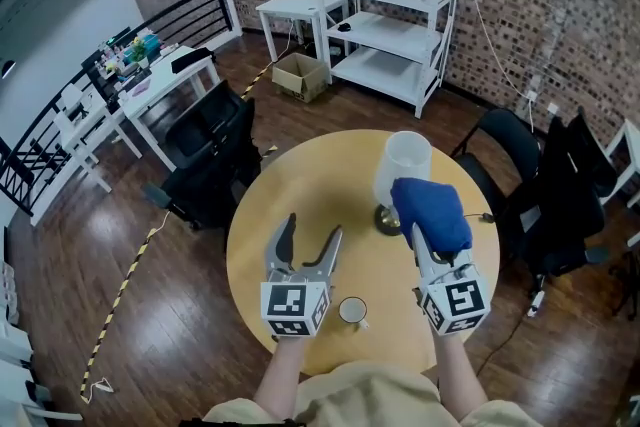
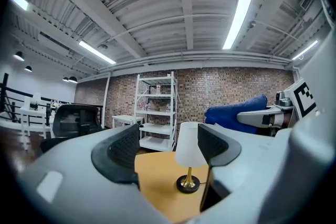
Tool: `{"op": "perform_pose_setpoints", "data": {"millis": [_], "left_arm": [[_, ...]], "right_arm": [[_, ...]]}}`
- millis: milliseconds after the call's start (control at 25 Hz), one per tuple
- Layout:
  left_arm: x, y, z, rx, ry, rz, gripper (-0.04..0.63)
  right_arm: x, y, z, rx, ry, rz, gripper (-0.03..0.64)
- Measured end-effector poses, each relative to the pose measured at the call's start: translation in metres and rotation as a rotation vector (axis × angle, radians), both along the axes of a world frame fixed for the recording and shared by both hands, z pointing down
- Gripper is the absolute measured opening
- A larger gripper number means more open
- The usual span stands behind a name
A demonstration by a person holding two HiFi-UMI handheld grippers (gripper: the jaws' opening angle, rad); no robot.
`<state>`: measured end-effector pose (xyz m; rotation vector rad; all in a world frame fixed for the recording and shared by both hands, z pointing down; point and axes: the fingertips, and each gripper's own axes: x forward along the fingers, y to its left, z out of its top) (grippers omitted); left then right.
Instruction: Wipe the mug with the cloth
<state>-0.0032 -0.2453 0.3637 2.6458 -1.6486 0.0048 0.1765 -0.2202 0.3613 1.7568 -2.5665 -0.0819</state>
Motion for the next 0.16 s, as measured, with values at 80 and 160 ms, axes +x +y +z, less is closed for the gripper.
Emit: {"op": "perform_pose_setpoints", "data": {"millis": [80, 160], "left_arm": [[0.0003, 0.0004, 0.0012, -0.004, -0.002, 0.002, 0.325], [0.0004, 0.0008, 0.0018, -0.006, -0.005, 0.002, 0.325]], "right_arm": [[-0.0011, 0.0012, 0.0002, -0.003, -0.001, -0.001, 0.063], [-0.0021, 0.0021, 0.0002, -0.004, -0.002, -0.003, 0.063]]}}
